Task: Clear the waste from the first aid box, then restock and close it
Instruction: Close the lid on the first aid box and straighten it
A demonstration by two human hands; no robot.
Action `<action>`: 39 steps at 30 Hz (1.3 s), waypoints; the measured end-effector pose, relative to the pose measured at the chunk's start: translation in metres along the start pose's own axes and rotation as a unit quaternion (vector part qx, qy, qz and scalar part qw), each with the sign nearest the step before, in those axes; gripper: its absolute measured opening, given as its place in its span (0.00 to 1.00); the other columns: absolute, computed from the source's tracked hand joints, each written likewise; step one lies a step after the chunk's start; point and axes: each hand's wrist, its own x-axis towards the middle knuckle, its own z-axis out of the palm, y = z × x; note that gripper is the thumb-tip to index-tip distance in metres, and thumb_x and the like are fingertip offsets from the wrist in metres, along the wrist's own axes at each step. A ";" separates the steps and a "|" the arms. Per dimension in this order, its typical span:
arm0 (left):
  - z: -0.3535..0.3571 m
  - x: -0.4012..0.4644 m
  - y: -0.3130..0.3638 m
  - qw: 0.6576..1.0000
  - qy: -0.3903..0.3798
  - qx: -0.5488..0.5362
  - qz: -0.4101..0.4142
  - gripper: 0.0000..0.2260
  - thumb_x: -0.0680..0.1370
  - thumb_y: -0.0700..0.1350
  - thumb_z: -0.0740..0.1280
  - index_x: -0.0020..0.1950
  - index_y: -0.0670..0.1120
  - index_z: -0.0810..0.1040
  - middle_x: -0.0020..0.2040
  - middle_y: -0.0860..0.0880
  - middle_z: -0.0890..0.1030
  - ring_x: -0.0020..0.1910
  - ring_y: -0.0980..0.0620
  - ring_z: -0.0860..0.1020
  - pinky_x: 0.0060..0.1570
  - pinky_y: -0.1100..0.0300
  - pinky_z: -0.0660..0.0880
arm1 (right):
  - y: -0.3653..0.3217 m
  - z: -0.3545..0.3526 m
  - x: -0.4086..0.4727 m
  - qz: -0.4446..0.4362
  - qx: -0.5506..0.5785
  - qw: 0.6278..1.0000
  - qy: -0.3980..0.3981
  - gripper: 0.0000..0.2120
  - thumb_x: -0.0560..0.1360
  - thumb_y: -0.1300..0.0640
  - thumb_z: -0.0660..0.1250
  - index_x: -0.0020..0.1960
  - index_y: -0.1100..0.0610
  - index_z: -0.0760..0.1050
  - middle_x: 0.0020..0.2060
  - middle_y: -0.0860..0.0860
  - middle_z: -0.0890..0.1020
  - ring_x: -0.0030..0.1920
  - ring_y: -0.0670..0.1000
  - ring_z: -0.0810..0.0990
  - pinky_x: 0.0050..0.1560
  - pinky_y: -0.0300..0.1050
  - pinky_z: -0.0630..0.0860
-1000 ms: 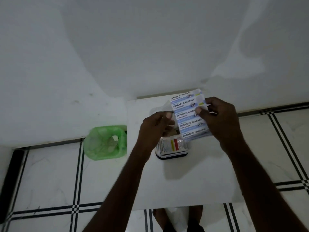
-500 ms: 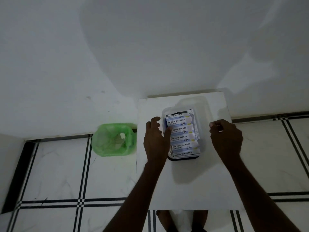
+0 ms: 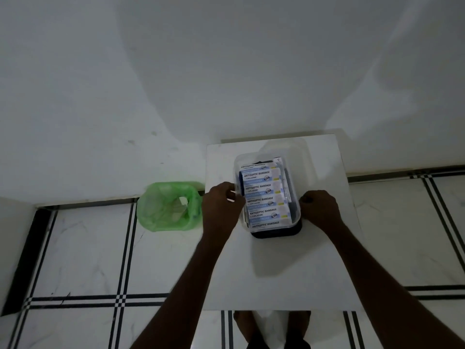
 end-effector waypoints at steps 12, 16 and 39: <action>0.013 0.005 0.000 0.998 -0.032 -0.023 -0.044 0.14 0.70 0.49 0.67 0.52 0.44 0.83 0.41 0.47 0.85 0.37 0.46 0.85 0.40 0.45 0.83 | -0.085 -0.089 -0.071 -0.116 0.127 0.956 0.237 0.14 0.69 0.62 0.71 0.53 0.56 0.77 0.36 0.51 0.82 0.34 0.50 0.81 0.39 0.43 0.76; 0.010 0.010 0.000 0.979 -0.109 -0.143 -0.091 0.09 0.80 0.41 0.66 0.56 0.40 0.82 0.46 0.41 0.85 0.42 0.40 0.85 0.42 0.46 0.84 | -0.116 -0.045 -0.072 -0.150 0.069 0.969 0.183 0.12 0.68 0.59 0.72 0.52 0.56 0.79 0.42 0.53 0.84 0.40 0.52 0.82 0.45 0.45 0.80; 0.012 0.030 0.007 0.992 -0.055 -0.096 -0.054 0.19 0.66 0.52 0.70 0.56 0.51 0.82 0.42 0.48 0.86 0.39 0.45 0.85 0.43 0.43 0.83 | -0.062 -0.020 -0.029 -0.085 -0.039 0.978 0.188 0.10 0.76 0.59 0.66 0.50 0.65 0.81 0.44 0.61 0.86 0.42 0.60 0.84 0.40 0.42 0.76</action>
